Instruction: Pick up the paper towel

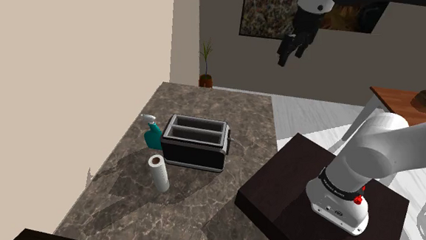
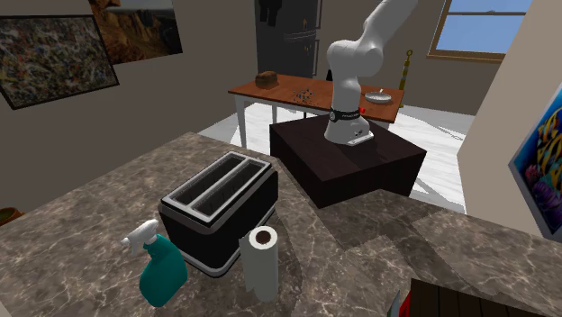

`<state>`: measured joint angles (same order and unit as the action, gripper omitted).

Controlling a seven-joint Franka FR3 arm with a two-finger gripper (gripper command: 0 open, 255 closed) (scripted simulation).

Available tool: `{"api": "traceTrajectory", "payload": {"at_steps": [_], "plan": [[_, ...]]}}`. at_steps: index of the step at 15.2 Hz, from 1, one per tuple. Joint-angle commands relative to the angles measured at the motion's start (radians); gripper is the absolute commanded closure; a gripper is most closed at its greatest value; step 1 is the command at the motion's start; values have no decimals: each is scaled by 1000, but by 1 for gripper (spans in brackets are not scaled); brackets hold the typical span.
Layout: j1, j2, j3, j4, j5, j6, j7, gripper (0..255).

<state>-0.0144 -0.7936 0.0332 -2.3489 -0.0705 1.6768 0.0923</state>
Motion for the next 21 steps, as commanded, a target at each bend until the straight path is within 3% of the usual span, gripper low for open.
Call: {"api": "traceTrajectory", "payload": {"at_steps": [1,13,21], "plan": [[0,0,0,0,0,0,0,0],[62,188,219,-86,98,256,251,0],[72,413,372,-41,94,424,434,0]]}}
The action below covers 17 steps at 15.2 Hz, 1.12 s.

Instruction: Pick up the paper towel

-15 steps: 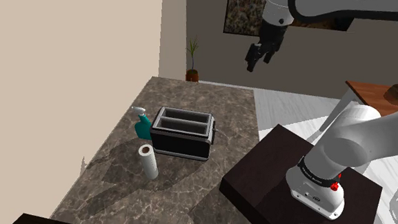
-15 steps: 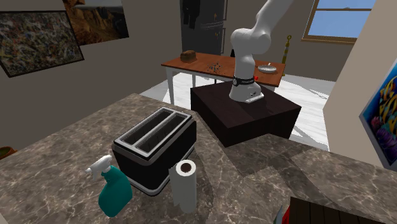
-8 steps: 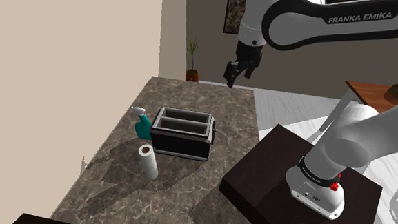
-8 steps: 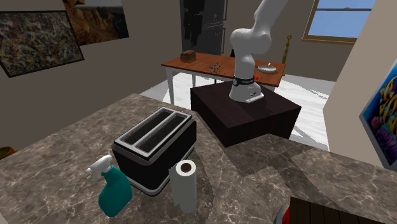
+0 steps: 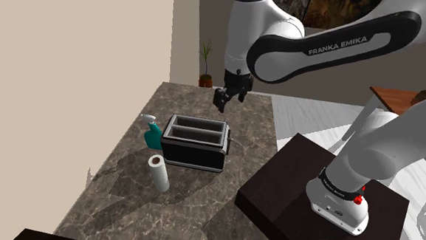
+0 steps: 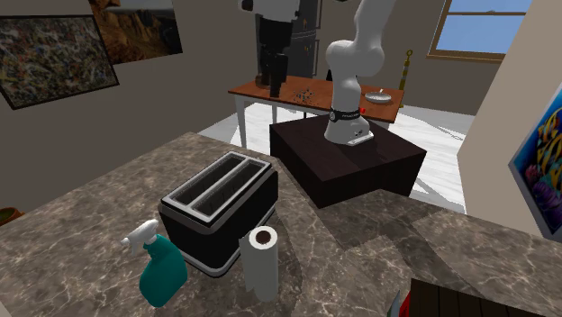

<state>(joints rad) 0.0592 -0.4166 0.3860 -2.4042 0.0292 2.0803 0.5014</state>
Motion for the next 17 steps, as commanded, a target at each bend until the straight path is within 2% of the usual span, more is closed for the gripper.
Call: {"api": "traceTrajectory", "payload": {"at_steps": [1,5,10,13,17], "plan": [[-3,69,38,26,-14,39,51,0],[-8,212,111,85,-70,106,164,0],[-2,414,180,190,-195,161,330,0],[27,543,194,269,-289,174,432,0],[94,714,182,394,-403,171,548,0]]}}
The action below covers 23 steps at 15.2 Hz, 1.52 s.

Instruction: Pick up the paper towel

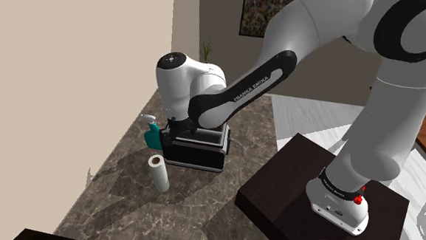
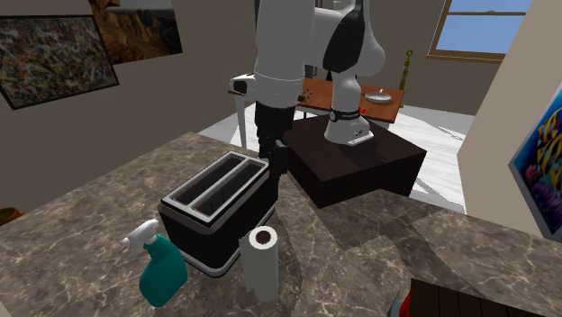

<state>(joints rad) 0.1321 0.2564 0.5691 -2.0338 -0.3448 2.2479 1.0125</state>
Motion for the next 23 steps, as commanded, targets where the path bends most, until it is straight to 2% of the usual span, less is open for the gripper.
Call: {"api": "traceTrajectory", "payload": {"at_steps": [1,5,9,18,19,23], "plan": [[42,82,-9,58,-53,0,61,0],[129,243,-43,210,-130,-21,134,0],[209,386,-75,368,-175,-51,173,0],[228,450,-104,365,-212,10,201,0],[228,450,-104,364,-212,11,201,255],[229,452,-105,367,-212,10,201,255]]}}
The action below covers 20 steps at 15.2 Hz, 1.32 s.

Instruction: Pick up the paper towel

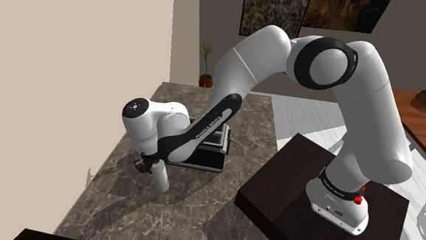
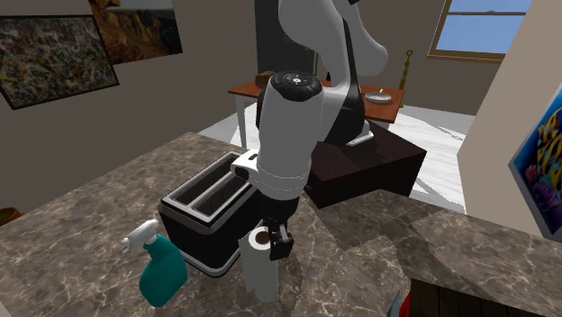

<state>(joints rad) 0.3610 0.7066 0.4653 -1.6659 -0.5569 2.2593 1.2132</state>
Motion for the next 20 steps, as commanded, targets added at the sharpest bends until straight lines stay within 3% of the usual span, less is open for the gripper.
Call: {"api": "traceTrajectory", "payload": {"at_steps": [1,20], "plan": [[0,1,-1,-1,0,-1,0,255],[-34,-119,52,15,74,-127,-56,255]]}}
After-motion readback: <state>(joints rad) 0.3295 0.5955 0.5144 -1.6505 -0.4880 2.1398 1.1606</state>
